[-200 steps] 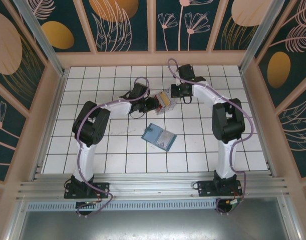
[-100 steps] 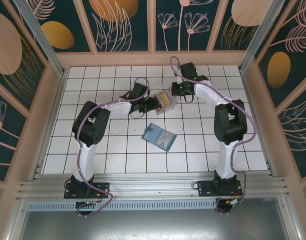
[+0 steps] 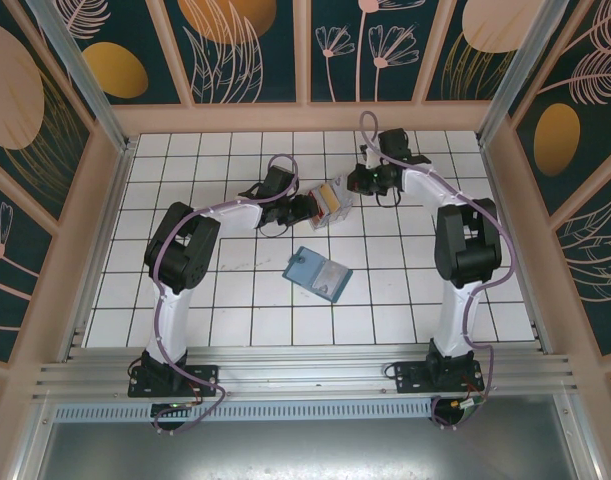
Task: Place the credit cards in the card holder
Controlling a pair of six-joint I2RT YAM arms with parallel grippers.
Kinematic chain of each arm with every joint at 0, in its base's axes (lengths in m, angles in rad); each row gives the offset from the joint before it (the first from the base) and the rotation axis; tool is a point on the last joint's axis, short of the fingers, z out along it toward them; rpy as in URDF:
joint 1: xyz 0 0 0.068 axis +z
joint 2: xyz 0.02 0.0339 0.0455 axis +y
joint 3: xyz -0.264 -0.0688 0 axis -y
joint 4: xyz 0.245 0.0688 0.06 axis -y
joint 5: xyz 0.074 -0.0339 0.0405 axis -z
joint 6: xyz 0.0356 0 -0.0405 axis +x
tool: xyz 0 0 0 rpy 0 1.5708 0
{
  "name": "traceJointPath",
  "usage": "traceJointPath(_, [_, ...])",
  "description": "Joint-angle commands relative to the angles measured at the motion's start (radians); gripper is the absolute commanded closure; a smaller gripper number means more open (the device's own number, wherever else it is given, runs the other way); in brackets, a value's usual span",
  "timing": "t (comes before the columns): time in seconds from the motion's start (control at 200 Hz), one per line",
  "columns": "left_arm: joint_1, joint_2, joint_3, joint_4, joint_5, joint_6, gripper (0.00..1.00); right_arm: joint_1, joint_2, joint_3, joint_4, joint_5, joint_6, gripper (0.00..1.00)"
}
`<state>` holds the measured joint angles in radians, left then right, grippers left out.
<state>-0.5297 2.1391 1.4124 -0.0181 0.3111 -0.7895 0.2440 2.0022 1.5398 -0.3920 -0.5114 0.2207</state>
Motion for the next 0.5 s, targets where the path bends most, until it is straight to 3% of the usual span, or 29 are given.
traceJointPath(0.0, [0.002,0.004,-0.015,-0.003,0.011,0.001,0.54,-0.017,-0.064,-0.03,0.076,-0.126,0.06,0.95])
traceJointPath(0.495, [0.002,0.001,-0.032,0.001,0.008,0.003,0.54,-0.058,-0.08,-0.091,0.156,-0.214,0.116,0.95])
